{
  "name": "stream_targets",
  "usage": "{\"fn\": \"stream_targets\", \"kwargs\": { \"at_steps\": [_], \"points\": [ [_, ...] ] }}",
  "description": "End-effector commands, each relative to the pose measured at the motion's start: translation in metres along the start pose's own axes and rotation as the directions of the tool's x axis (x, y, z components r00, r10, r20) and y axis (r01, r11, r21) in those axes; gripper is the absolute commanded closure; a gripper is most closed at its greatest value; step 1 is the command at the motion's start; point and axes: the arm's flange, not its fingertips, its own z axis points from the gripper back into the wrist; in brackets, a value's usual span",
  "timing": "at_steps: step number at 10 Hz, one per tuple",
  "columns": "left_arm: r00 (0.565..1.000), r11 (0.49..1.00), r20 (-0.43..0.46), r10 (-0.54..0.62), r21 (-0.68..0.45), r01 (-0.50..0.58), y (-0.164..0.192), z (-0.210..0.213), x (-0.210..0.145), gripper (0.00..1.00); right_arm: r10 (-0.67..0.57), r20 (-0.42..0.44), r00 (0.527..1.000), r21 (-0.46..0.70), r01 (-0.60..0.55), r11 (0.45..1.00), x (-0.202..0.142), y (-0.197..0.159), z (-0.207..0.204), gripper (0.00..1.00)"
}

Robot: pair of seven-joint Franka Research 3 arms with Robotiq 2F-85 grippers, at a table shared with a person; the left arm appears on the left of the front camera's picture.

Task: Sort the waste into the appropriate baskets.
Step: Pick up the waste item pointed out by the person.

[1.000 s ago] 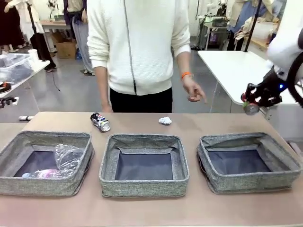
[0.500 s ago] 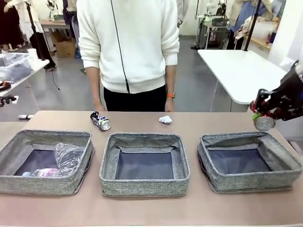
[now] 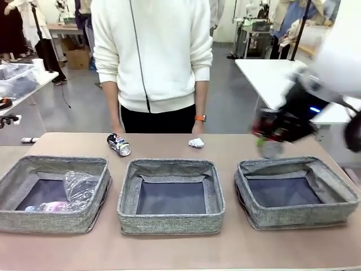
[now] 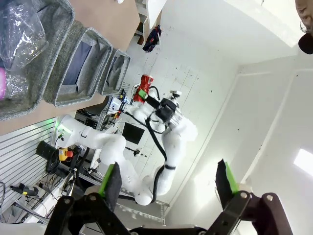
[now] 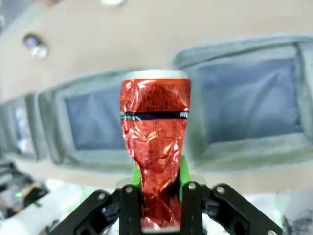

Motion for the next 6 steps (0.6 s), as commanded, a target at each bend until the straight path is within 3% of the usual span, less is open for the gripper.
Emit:
{"fn": "stream_targets", "kwargs": {
  "at_steps": [1,3,6],
  "points": [
    [1.0,1.0,0.003,-0.005,0.003,0.005,0.0,0.001,-0.002,0.0,0.051,-0.078,0.996,-0.079,-0.057,0.995,0.0,0.119,0.033,0.69],
    [1.0,1.0,0.003,-0.005,0.003,0.005,0.0,0.001,-0.002,0.0,0.082,-0.182,0.98,-0.167,-0.114,0.979,-0.023,0.202,0.051,0.69],
    [1.0,1.0,0.003,-0.005,0.003,0.005,0.0,0.001,-0.002,0.0,0.135,0.01,0.991,-0.22,-0.13,0.967,-0.037,0.257,0.095,0.69]
  ]
}}
